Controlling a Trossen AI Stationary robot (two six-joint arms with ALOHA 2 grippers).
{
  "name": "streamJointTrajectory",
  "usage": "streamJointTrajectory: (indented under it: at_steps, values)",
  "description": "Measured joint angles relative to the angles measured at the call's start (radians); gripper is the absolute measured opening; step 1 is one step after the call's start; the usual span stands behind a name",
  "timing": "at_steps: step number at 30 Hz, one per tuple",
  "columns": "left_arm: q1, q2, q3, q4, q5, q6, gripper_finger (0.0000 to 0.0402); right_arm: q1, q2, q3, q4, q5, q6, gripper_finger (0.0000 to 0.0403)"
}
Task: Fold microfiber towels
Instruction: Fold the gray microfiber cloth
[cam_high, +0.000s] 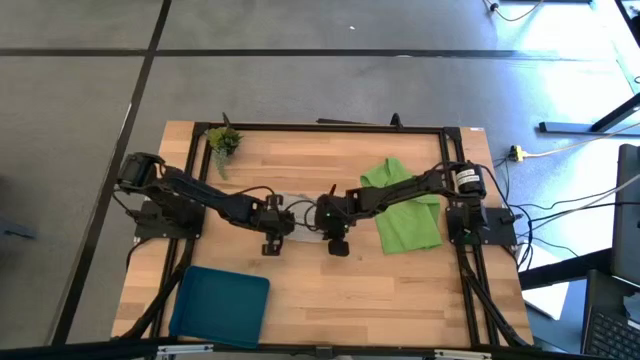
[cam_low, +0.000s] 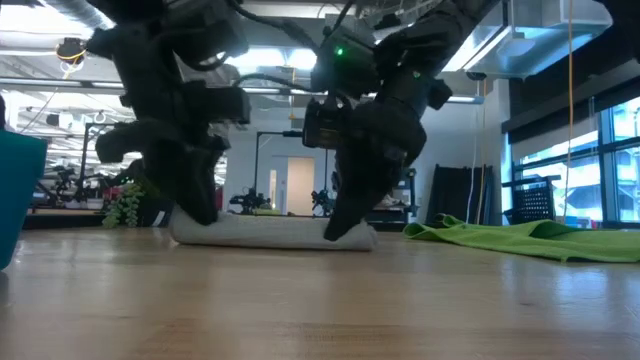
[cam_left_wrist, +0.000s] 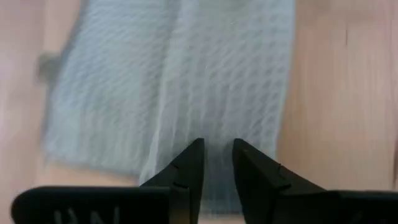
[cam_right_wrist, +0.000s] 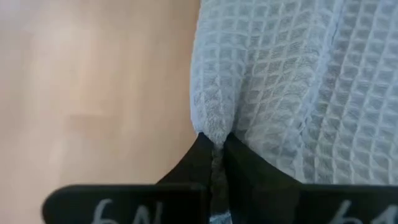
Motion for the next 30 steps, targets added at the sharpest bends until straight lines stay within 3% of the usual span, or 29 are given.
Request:
streamJointTrajectory:
  at_steps: [4,15,21,30]
  values:
    - [-0.005,-0.038,0.001,-0.056,-0.056,-0.022,0.0078,-0.048,0.004,0.013,-0.011,-0.13,0.048,0.0023]
    - [-0.078,-0.059,0.004,-0.064,-0.084,-0.04,0.0078,-0.176,0.003,0.022,0.004,-0.308,0.163,0.0023]
    - [-0.126,-0.058,0.005,-0.044,-0.224,-0.045,0.0078,-0.223,0.002,0.022,0.007,-0.393,0.198,0.0023]
    - [-0.143,-0.009,0.006,0.026,-0.186,-0.041,0.0078,-0.268,-0.001,0.024,0.015,-0.492,0.222,0.0023]
